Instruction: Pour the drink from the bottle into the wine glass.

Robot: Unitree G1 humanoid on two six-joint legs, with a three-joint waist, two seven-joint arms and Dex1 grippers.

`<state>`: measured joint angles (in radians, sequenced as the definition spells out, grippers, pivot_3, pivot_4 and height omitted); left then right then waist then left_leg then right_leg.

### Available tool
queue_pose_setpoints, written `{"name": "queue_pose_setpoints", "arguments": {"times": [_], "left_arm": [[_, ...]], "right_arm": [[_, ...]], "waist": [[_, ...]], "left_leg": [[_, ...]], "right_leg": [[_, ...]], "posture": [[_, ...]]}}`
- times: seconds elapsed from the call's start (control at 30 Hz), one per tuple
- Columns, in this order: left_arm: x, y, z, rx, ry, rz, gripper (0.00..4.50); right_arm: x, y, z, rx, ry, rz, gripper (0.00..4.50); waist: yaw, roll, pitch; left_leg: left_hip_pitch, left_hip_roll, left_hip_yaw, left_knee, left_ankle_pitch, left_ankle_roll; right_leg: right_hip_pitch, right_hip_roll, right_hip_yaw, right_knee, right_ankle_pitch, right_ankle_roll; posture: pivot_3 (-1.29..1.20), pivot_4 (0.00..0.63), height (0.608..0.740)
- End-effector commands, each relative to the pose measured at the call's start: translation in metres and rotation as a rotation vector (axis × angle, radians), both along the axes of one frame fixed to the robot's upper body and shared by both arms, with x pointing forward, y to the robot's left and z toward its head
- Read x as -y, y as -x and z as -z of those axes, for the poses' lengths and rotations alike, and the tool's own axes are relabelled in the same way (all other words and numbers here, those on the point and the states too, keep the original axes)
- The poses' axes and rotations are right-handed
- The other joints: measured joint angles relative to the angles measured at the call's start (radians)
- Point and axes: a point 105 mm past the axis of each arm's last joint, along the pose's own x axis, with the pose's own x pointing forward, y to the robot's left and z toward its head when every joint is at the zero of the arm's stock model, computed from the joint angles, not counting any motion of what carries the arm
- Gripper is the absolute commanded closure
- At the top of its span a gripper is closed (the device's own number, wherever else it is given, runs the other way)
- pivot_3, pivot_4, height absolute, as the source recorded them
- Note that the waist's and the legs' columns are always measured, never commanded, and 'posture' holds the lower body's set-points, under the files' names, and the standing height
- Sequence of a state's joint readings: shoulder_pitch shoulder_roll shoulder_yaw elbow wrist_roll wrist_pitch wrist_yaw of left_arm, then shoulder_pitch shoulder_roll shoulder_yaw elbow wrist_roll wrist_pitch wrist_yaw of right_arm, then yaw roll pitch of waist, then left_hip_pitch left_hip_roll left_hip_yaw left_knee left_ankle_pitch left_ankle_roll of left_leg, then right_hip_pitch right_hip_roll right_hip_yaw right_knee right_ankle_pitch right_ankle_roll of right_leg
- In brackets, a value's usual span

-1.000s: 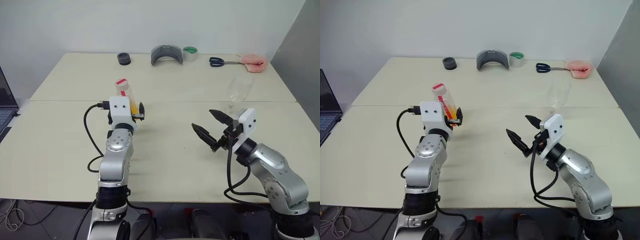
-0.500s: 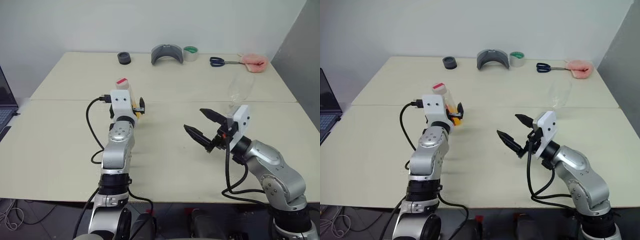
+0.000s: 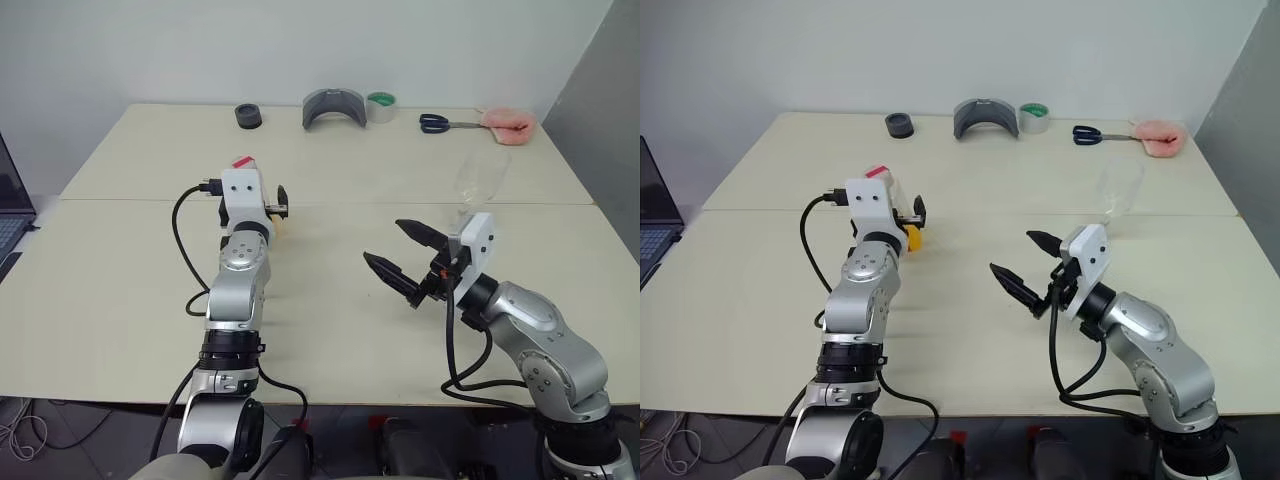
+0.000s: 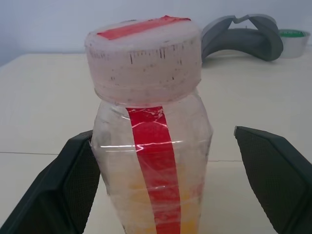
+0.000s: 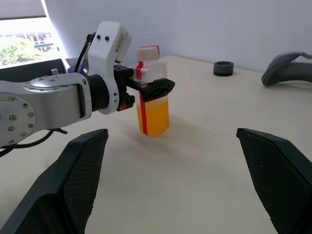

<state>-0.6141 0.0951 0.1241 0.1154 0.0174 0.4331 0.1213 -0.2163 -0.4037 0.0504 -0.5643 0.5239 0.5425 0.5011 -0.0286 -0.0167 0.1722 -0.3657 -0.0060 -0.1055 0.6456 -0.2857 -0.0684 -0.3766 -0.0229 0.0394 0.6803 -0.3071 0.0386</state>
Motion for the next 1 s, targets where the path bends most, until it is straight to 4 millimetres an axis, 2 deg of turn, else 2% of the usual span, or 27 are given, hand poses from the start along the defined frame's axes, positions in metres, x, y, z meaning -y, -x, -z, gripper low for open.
{"name": "queue_pose_setpoints", "arguments": {"times": [0.03,0.43,1.0], "left_arm": [[0.0,-0.003,-0.018,0.067,-0.014,-0.002,0.01],[-0.003,-0.014,-0.02,0.077,-0.021,-0.003,0.01],[-0.01,-0.015,-0.024,0.09,-0.045,-0.028,0.01]], "right_arm": [[-0.003,0.004,-0.011,0.057,-0.014,-0.011,0.0],[-0.002,0.002,-0.01,0.055,-0.017,0.003,0.0],[-0.001,0.001,-0.008,0.054,-0.018,0.015,0.0]], "waist": [[0.0,0.0,0.0],[0.0,0.0,0.0],[0.0,0.0,0.0]], "left_leg": [[0.0,0.0,0.0,0.0,0.0,0.0],[0.0,0.0,0.0,0.0,0.0,0.0],[0.0,0.0,0.0,0.0,0.001,-0.001]], "right_leg": [[0.0,0.0,0.0,0.0,0.0,0.0],[0.0,0.0,0.0,0.0,0.0,0.0],[-0.001,0.0,0.0,0.0,0.0,0.0]], "posture": [[0.0,0.15,0.74],[0.0,0.15,0.74],[0.0,0.15,0.74]]}}
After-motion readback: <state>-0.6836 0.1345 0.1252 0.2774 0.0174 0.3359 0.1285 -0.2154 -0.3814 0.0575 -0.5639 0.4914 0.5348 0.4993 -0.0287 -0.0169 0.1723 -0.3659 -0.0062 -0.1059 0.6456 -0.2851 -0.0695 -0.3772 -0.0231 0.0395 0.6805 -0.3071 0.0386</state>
